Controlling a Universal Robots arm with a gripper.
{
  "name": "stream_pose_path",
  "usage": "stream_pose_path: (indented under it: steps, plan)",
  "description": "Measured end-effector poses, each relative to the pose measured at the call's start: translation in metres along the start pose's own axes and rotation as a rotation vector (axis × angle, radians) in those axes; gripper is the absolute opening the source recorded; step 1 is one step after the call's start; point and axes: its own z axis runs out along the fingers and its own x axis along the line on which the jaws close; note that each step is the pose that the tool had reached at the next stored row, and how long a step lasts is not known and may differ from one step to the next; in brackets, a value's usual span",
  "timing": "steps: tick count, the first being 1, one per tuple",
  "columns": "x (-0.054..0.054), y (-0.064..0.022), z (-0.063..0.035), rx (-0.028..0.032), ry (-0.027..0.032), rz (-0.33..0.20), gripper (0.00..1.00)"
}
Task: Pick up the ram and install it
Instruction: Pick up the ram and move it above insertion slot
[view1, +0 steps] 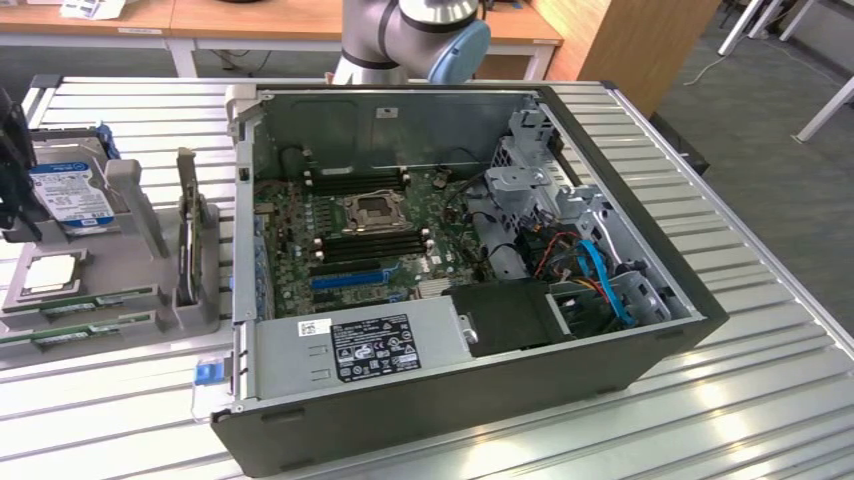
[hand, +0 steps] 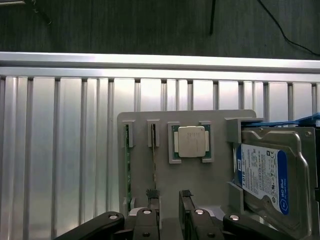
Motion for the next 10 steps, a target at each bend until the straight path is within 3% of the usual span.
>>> stream_pose_path:
  steps: [10]
  plan:
    - [0.001,-0.0005,0.012,-0.0001,0.0001,0.0,0.3]
